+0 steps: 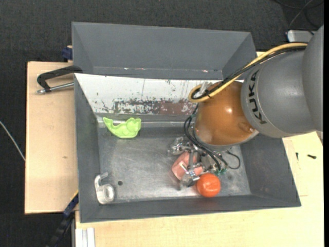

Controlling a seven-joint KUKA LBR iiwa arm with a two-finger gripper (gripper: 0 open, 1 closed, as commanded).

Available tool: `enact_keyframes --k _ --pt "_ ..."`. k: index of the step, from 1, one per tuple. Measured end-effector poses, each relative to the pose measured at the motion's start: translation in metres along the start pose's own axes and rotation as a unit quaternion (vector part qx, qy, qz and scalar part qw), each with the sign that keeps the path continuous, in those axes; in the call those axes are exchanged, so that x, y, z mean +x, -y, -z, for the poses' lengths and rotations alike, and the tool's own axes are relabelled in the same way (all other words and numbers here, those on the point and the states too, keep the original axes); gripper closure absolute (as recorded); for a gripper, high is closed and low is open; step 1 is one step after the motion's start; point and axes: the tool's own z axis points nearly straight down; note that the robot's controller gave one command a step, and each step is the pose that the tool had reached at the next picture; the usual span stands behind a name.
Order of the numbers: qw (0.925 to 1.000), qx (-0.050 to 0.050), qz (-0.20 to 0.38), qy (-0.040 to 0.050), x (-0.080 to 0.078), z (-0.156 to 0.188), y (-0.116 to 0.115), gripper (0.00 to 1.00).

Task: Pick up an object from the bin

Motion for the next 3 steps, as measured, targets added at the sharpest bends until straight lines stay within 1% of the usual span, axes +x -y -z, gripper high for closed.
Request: enact_keyframes --k 1,2,3 --pt "1.0 0.0 -0.004 0.0008 -0.009 -0.004 0.067 1.0" --pt "1.0 0.0 -0.004 0.0008 -0.009 -0.004 0.067 1.0" --pt "0.9995 0.002 0.031 0.0005 -0.005 0.146 0.037 1.0"
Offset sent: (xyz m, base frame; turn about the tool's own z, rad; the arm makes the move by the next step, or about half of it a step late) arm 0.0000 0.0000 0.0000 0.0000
